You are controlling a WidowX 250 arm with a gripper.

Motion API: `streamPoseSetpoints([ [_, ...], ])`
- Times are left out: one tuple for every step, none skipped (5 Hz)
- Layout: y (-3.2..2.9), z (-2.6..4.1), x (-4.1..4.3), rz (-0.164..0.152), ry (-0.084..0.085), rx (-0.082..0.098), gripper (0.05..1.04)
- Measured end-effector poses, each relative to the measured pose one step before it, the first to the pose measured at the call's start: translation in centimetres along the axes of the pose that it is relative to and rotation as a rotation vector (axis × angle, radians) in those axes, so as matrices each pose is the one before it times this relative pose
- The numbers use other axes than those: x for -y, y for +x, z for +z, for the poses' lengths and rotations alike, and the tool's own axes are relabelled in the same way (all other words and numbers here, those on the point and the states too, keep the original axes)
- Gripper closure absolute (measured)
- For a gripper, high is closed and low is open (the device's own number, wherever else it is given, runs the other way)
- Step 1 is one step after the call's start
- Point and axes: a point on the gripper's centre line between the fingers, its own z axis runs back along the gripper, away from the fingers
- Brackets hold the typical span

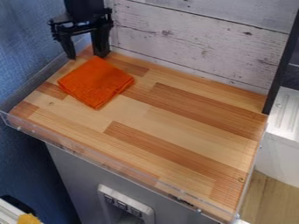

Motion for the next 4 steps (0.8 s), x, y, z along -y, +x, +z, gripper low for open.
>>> streamPoseSetpoints([
  [-0.193, -0.184, 0.391, -0.0172, 0.0417, -0.0175, 0.085],
  [-0.048, -0.2, 0.437, -0.0123, 0.0293, -0.0299, 0.135],
  [-0.141, -0.919, 0.366, -0.0042, 0.0152, -0.05, 0.413],
  [-0.397, -0.736, 0.468, -0.0111, -0.0115, -0.035, 0.713],
])
